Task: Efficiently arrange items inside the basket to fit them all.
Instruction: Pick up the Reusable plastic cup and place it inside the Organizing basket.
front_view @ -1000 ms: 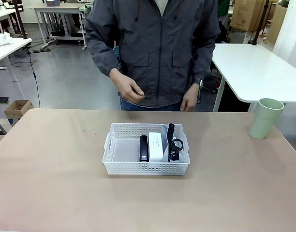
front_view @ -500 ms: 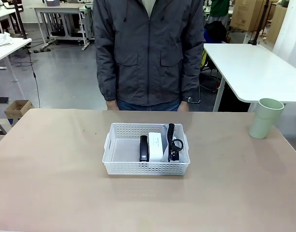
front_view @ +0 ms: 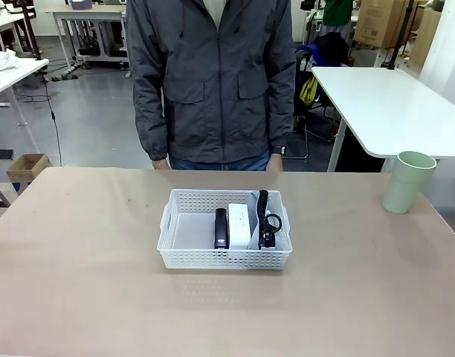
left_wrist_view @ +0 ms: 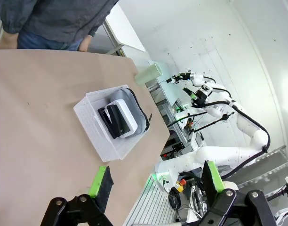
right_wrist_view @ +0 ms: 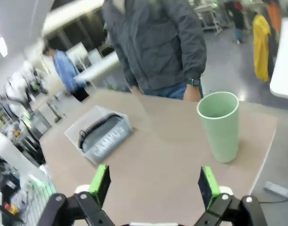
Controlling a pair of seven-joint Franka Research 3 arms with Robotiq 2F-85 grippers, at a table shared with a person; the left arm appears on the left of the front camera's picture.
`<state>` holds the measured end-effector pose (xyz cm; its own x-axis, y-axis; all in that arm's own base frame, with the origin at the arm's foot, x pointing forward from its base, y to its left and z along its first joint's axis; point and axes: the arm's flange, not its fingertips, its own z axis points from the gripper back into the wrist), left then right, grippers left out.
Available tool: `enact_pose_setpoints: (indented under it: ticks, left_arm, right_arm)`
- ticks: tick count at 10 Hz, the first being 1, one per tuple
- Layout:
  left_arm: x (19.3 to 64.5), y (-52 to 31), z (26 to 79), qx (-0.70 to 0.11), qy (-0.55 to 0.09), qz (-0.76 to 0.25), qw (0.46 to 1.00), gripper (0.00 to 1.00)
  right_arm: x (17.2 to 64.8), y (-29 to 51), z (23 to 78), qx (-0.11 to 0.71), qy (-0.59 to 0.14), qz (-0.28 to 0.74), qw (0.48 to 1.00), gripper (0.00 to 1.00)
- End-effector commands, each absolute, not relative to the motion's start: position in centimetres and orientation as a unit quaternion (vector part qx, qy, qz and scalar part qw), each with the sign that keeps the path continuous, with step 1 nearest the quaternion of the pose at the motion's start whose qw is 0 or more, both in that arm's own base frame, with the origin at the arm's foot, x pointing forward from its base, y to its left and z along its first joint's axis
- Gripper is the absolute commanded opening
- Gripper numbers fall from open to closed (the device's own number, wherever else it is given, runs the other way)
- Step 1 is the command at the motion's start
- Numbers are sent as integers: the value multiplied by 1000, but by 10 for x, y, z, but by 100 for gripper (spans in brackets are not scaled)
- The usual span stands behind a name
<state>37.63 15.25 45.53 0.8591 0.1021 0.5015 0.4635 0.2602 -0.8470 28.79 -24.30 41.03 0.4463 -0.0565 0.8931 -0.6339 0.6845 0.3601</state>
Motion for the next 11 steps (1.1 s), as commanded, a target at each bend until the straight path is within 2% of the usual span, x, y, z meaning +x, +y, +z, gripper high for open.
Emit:
enact_pose_setpoints:
  ticks: [1,4,5,6,9,11]
  left_arm:
    - [373,152,455,-597,-233,-119,759,100]
    - [373,152,455,-597,-233,-119,759,100]
    - [373,152,455,-597,-233,-119,759,100]
    - [373,152,455,-597,-233,-119,759,100]
    - [373,152,455,-597,-233,-119,759,100]
    - [373,152,455,-597,-233,-119,759,100]
  right_arm:
    - [299,-241,379,244,-557,242,756,100]
    - [306,-228,348,138,-505,301,797,100]
    - [306,-229,347,130,-493,306,804,100]
    - [300,-243,361,180,-511,299,786,100]
    - [300,-243,361,180,-511,299,786,100]
    - [315,-239,342,157,-493,307,799,100]
